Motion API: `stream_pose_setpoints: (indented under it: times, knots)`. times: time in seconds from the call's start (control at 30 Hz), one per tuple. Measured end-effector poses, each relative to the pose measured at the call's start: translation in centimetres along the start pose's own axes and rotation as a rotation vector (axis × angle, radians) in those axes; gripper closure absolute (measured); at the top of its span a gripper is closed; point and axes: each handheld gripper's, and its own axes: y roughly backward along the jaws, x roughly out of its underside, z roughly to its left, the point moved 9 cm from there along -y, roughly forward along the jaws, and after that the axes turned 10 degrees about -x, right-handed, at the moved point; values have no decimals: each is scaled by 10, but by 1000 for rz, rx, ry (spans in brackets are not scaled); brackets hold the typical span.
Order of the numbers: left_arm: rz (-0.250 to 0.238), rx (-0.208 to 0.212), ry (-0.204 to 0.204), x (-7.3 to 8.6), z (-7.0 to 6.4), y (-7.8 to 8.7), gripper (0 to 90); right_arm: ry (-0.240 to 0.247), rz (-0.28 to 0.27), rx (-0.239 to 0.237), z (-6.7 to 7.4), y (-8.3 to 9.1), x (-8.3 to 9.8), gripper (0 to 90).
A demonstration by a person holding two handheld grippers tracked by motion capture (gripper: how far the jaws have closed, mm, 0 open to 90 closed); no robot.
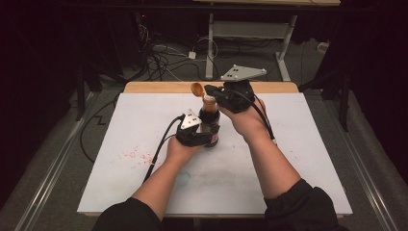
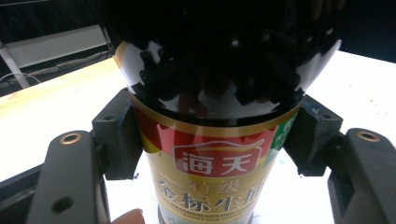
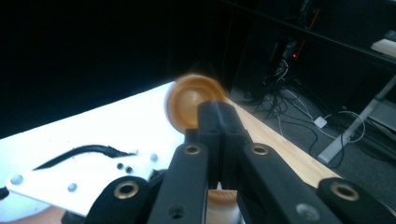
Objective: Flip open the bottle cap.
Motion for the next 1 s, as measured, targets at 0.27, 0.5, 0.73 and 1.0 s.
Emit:
stream_pose_setpoints:
  times: [0.27, 0.5, 0.73, 1.0]
  knots:
    - [-3, -1, 7, 0, 0, 0, 293, -3, -6, 6, -2, 4, 0, 900]
    - [-3, 1, 6, 0, 0, 0, 292, -20, -10, 28, -11, 15, 7, 900]
    - [2, 3, 0, 0, 1, 0, 291, -42, -7, 42, -20, 22, 22, 900]
    - [1, 3, 7, 0, 0, 0, 290, -68, -1, 56, -27, 26, 42, 900]
